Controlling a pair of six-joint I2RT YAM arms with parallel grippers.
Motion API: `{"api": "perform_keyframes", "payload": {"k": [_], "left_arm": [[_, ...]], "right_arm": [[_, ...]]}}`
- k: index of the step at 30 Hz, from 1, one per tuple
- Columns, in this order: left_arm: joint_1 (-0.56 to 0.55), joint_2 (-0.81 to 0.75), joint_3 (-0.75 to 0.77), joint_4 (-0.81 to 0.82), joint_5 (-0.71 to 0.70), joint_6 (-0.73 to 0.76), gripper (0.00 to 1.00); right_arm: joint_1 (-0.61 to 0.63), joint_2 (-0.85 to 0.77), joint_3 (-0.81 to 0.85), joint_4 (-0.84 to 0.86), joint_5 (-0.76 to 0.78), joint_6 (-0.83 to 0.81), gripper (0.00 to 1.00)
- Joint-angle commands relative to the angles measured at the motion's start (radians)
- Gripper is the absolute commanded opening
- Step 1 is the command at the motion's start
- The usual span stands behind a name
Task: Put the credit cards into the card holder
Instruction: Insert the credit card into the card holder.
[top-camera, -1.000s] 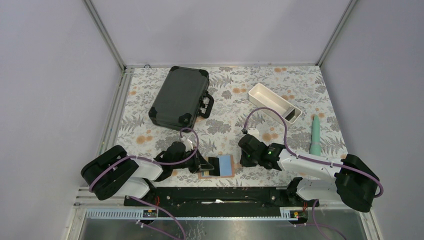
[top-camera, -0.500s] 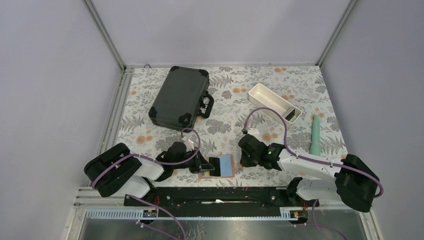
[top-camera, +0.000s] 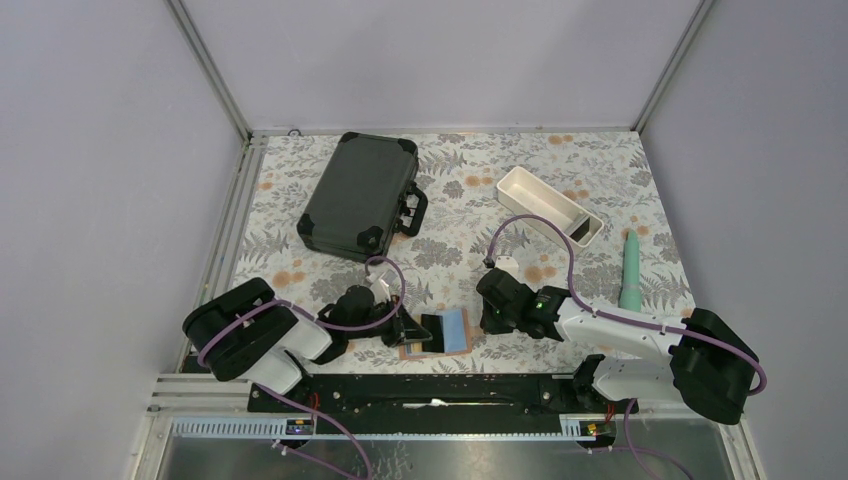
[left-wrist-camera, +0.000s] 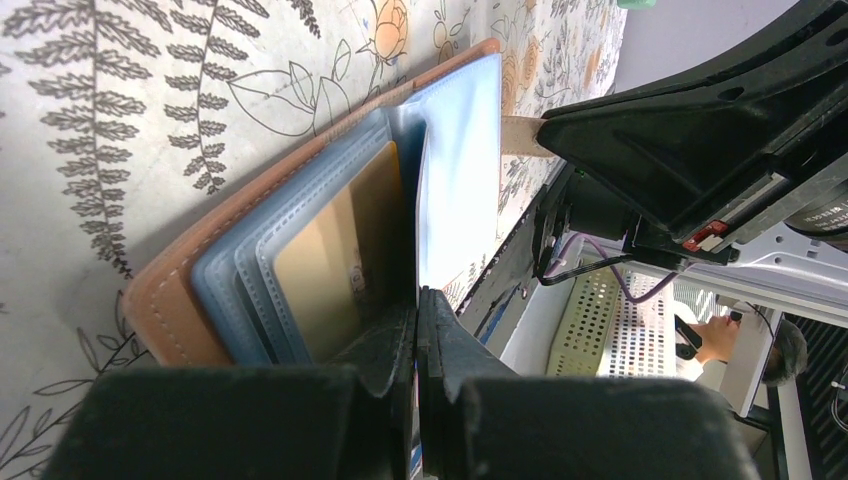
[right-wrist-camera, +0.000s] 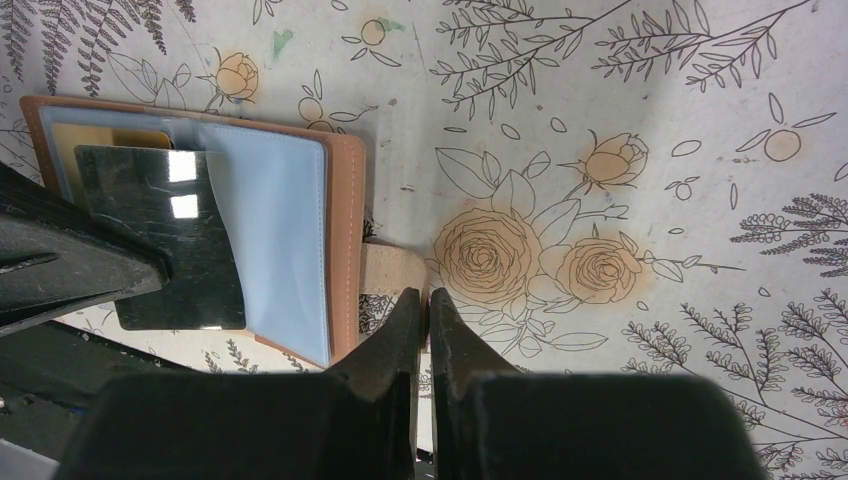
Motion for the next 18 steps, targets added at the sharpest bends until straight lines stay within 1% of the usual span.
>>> {"api": "perform_keyframes", "payload": {"k": [1,6,10,14,18], "left_arm": [[-0.006,0.008,-0.025,0.066,-0.043,0.003,0.00],[-0.006,-0.013,-0.020,0.034,-0.052,0.027,0.00],[-0.006,-0.044,0.013,-0.055,-0.051,0.078,0.00],[-0.006,-0.096,0.054,-0.201,-0.065,0.162,0.00],[-0.006,-0.113,0.066,-0.247,-0.076,0.195,0.00]], "right_arm": [[0.009,0.004,0.022,-0.010,0.026,0.005,0.00],[0.009,0.007,0.024,-0.010,0.025,0.002,0.00],[0.009,0.007,0.022,-0.011,0.022,0.004,0.00],[0.009,0.005,0.022,-0.013,0.022,0.006,0.00],[0.009,0.002,0.022,-0.014,0.021,0.007,0.00]]}}
